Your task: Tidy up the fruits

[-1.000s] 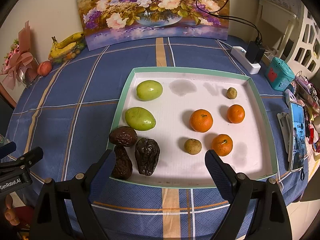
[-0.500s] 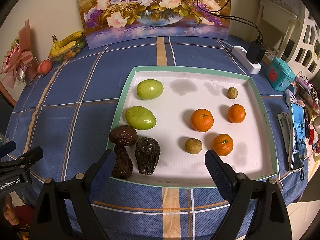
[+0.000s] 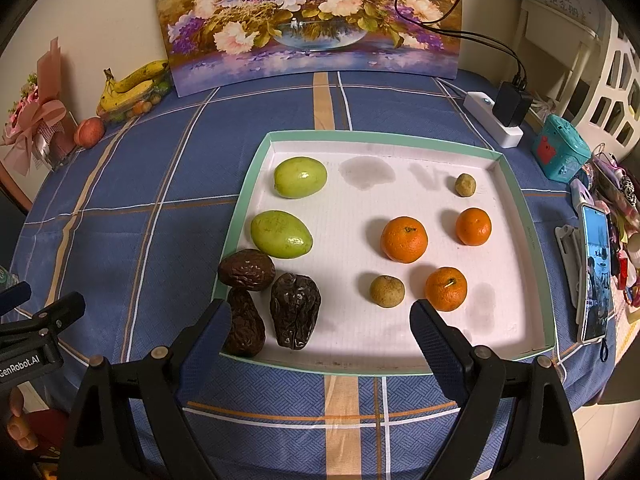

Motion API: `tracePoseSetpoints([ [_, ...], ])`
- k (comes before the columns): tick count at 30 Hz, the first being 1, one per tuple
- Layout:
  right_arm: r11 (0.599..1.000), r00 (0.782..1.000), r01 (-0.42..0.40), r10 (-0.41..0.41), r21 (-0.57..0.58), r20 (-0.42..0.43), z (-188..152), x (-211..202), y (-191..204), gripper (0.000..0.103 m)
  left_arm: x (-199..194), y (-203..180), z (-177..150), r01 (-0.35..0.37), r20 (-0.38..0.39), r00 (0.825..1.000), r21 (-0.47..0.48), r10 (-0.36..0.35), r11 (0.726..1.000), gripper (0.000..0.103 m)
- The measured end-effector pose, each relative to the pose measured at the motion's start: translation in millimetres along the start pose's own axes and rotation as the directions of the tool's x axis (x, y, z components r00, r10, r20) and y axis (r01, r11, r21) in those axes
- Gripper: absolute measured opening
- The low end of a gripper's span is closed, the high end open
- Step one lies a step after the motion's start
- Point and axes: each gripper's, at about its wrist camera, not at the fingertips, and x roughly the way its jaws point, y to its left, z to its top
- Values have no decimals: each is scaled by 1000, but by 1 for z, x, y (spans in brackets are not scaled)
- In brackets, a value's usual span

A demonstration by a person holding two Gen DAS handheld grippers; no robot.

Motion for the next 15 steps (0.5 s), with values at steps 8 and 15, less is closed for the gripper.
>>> tracePoseSetpoints([
  [8, 1000, 1000, -1, 1, -4, -6, 0, 1, -1, 91, 2, 2, -2, -3, -11, 1000, -7, 3, 1000, 103],
  [15, 1000, 1000, -1, 1, -6, -10, 0, 1, -1, 91, 3, 2, 0, -2, -18, 1000, -6, 2, 1000, 103],
])
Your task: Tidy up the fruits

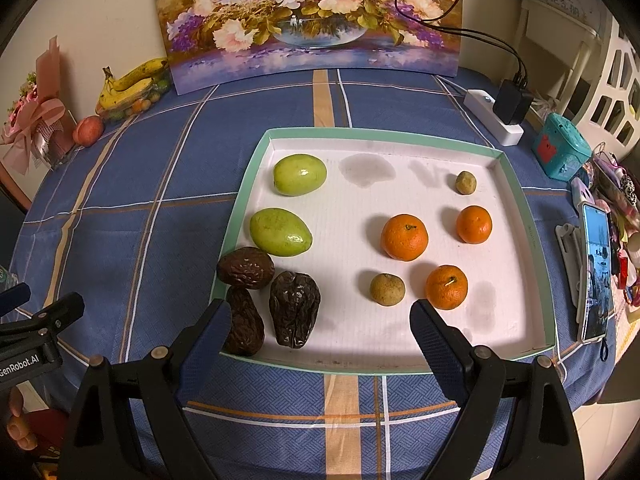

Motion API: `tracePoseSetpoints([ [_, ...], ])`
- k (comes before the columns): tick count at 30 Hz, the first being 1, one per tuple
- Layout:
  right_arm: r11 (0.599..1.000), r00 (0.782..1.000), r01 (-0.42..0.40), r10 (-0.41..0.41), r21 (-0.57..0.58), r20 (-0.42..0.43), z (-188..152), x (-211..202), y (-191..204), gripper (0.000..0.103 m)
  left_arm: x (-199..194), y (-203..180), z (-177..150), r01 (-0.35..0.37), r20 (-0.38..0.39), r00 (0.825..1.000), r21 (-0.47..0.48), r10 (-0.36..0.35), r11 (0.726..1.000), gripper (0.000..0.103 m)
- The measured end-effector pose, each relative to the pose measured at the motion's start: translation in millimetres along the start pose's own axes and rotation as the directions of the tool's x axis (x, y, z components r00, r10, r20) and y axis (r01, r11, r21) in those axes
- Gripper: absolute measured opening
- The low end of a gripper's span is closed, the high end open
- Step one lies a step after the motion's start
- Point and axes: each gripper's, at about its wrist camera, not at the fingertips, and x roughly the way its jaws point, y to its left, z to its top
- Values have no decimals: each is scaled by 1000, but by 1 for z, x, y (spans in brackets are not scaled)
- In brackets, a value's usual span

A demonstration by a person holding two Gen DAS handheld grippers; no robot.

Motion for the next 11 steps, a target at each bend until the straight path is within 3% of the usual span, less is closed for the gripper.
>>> tracePoseSetpoints([
  [11, 1000, 1000, 0, 0, -1, -1, 1, 1, 0, 91, 0, 2, 0, -4, 1, 1000, -5, 4, 1000, 103],
])
